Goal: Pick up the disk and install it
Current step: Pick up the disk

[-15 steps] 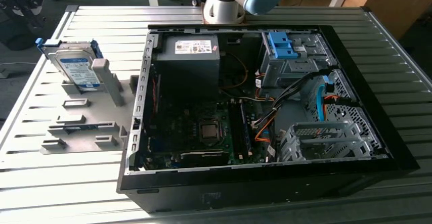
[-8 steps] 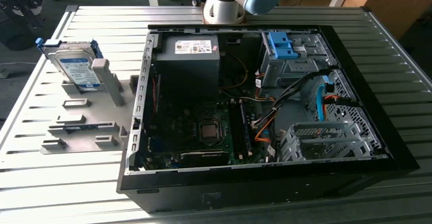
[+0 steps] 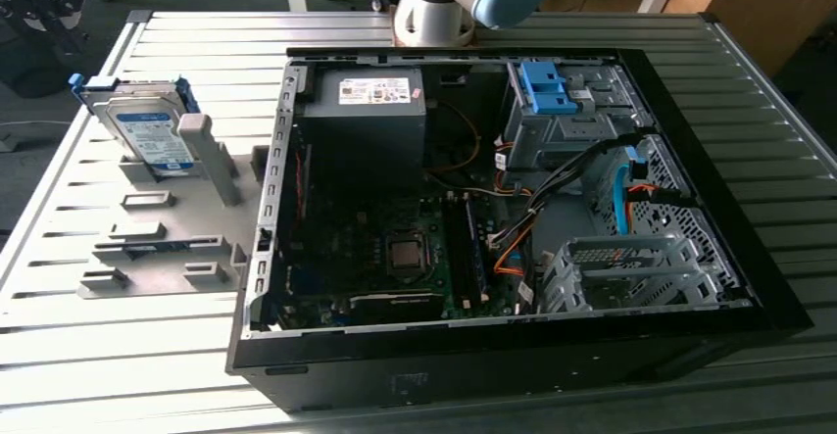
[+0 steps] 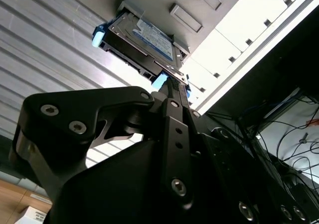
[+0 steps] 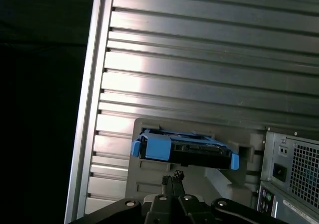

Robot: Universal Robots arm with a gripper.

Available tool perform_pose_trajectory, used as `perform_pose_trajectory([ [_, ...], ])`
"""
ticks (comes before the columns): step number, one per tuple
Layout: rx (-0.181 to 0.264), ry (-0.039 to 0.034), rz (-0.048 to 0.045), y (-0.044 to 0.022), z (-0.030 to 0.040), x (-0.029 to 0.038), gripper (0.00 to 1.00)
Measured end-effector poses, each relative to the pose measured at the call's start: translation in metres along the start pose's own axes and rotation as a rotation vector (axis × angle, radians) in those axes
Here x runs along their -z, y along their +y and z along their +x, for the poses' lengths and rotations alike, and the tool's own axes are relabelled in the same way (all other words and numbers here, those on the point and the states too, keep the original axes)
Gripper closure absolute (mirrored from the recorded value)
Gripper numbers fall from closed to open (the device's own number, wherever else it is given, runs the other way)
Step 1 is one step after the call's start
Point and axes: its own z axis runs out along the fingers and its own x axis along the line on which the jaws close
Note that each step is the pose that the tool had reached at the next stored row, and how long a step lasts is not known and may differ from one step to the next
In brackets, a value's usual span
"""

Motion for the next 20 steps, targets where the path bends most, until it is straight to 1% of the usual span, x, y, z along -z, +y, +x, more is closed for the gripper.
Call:
perform_pose_trajectory([
  [3, 0.022, 0.0007, -0.0001, 0.0, 0.0, 0.0, 0.89],
  [12, 0.112, 0.0035, -0.0007, 0.0, 0.0, 0.0, 0.89],
  [20, 0.115, 0.0036, -0.0007, 0.0, 0.0, 0.0, 0.89],
])
